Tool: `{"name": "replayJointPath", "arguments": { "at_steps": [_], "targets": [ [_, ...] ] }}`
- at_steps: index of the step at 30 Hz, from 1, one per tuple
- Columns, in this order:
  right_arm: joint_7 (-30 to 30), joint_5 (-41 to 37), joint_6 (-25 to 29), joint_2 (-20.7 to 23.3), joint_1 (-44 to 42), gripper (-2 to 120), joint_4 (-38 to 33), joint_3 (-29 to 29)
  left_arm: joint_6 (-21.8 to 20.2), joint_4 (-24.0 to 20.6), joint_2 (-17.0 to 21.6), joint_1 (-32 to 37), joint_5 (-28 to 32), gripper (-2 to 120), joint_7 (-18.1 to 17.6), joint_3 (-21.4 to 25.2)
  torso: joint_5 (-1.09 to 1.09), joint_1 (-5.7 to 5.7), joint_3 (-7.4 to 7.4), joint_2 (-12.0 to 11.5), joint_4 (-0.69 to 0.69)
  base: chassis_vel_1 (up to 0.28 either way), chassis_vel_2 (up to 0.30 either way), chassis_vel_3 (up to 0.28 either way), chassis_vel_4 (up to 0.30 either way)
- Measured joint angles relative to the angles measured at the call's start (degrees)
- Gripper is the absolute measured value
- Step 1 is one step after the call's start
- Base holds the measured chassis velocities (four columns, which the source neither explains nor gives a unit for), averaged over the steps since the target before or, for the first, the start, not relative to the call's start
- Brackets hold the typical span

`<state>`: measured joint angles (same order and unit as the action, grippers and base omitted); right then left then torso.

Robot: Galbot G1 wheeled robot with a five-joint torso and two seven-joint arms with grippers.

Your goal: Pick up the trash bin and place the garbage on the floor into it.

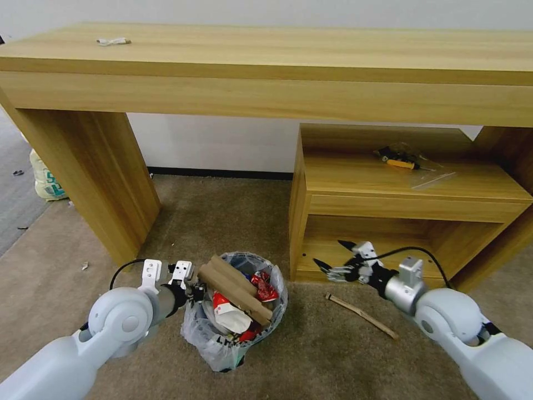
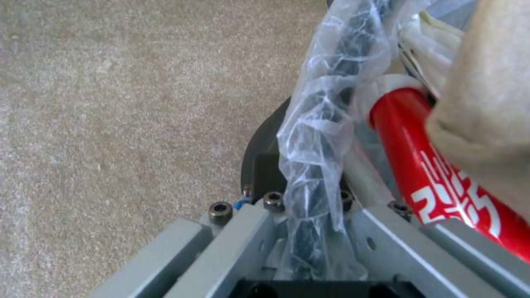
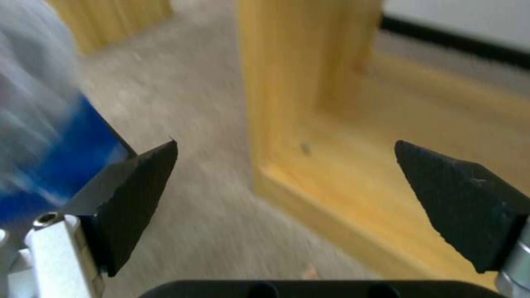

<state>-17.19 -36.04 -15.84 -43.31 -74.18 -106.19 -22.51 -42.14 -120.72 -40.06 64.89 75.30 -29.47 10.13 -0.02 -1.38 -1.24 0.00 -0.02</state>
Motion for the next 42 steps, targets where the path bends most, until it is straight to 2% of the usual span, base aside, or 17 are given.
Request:
{"name": "replayJointPath", "arguments": {
  "at_steps": [2, 5, 6, 8, 10, 12, 16, 22, 24, 30, 32, 34, 36, 42],
  "targets": [
    [-0.2, -0.3, -0.1, 0.0, -0.5, 100, 1.4, -0.3, 0.0, -0.1, 0.1, 0.0, 0.2, 0, -0.1, 0.1, 0.00, 0.00, 0.00, 0.0, 0.00, 0.000, 0.000, 0.000, 0.000],
    [-1.2, 0.7, -1.2, -0.4, -0.2, 100, 8.6, -0.1, 0.0, -0.4, 0.7, -0.2, 1.1, 0, -0.6, 0.1, 0.00, 0.00, 0.00, 0.0, 0.02, 0.000, 0.000, 0.000, 0.000],
    [-1.2, 0.7, -1.2, -0.4, -0.2, 100, 8.6, -0.1, 0.0, -0.4, 0.7, -0.2, 1.1, 0, -0.6, 0.1, 0.00, 0.00, 0.00, 0.0, 0.02, 0.000, 0.000, 0.000, 0.000],
    [-3.7, 4.3, -0.2, -1.1, 1.2, 100, 16.6, 1.2, 0.0, -0.5, 0.9, -0.4, 1.3, 0, -0.7, 0.1, 0.03, 0.00, 0.00, 0.0, 0.02, 0.000, 0.000, 0.000, 0.000],
    [-4.2, 5.1, 0.1, -1.2, 1.5, 100, 18.1, 1.5, 0.0, -0.5, 1.0, -0.3, 1.3, 0, -0.7, 0.1, 0.02, 0.00, 0.00, 0.0, 0.02, 0.000, 0.000, 0.000, 0.000],
    [-6.6, 9.8, 2.3, -2.4, 3.6, 100, 25.5, 2.9, 0.0, -0.4, 1.0, -0.3, 1.4, 0, -0.8, 0.0, 0.01, 0.00, 0.00, 0.0, 0.00, 0.000, 0.000, 0.000, 0.000],
    [-8.6, 14.2, 4.6, -3.9, 5.7, 100, 31.0, 4.0, 0.0, 0.2, 0.9, -0.8, 1.6, 0, -0.8, -0.4, 0.00, 0.00, 0.00, 0.0, 0.02, 0.000, 0.000, 0.000, 0.000],
    [-12.5, 19.6, 6.9, -5.4, 8.2, 100, 36.7, 4.9, 0.0, 0.5, 1.1, -1.2, 1.8, 0, -0.7, -0.8, 0.01, 0.00, 0.00, 0.0, 0.01, 0.000, 0.000, 0.000, 0.000],
    [-14.9, 22.3, 8.2, -6.7, 10.2, 100, 40.5, 5.2, 0.0, 0.5, 0.9, -1.3, 1.9, 0, -0.7, -1.0, -0.01, 0.00, 0.00, 0.0, 0.01, 0.000, 0.000, 0.000, 0.000],
    [-17.7, 26.3, 10.3, -9.4, 14.7, 99, 47.8, 5.8, 0.0, 0.7, 0.4, -1.7, 2.1, 0, -0.7, -1.2, 0.00, 0.00, -0.01, 0.0, 0.01, 0.000, 0.000, 0.000, 0.000],
    [-17.8, 26.5, 10.3, -9.6, 14.9, 98, 48.1, 5.8, 0.0, 0.7, 0.5, -1.7, 2.1, 0, -0.7, -1.2, 0.01, 0.00, -0.01, 0.0, 0.02, 0.000, 0.000, 0.000, 0.000],
    [-17.8, 27.8, 10.8, -10.7, 16.4, 92, 50.3, 6.0, 0.0, 0.7, 0.6, -1.7, 2.2, 0, -0.6, -1.2, 0.00, 0.00, -0.01, 0.0, 0.03, 0.000, 0.000, 0.000, 0.000],
    [-17.9, 28.0, 10.8, -10.9, 16.5, 89, 50.5, 6.0, 0.0, 0.7, 0.6, -1.7, 2.2, 0, -0.6, -1.2, 0.00, 0.00, -0.01, 0.0, 0.02, 0.000, 0.000, 0.000, 0.000],
    [-17.0, 28.8, 10.8, -12.0, 17.0, 73, 51.4, 6.0, 0.0, 0.6, 0.6, -1.7, 2.2, 0, -0.3, -1.5, -0.01, 0.00, -0.01, 0.0, 0.01, 0.000, 0.000, 0.000, 0.000]
  ]
}}
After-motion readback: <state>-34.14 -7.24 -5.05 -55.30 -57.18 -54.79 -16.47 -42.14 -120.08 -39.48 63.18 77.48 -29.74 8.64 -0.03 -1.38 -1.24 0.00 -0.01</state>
